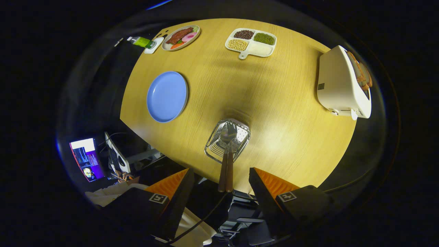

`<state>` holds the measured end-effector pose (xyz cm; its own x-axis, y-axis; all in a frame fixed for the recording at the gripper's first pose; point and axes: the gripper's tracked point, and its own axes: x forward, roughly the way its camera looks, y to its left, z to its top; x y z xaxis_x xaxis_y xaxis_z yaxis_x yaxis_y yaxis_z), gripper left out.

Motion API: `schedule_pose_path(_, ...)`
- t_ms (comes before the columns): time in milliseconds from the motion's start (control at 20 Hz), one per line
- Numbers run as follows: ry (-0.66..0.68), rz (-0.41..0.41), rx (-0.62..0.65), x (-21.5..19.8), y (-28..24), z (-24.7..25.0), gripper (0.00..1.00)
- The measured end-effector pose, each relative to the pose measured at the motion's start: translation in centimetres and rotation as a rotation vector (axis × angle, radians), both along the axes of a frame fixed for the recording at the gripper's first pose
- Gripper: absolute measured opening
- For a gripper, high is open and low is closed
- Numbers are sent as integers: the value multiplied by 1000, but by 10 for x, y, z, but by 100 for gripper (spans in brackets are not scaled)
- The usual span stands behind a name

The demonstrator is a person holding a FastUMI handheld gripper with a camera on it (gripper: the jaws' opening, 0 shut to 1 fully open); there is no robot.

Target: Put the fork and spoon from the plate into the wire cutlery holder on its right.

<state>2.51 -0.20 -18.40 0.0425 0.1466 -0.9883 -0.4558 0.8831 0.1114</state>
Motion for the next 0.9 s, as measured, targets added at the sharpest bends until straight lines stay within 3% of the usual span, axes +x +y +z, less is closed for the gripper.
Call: schedule_pose_path(900, -956, -255, 302, -23, 10, 125, 99)
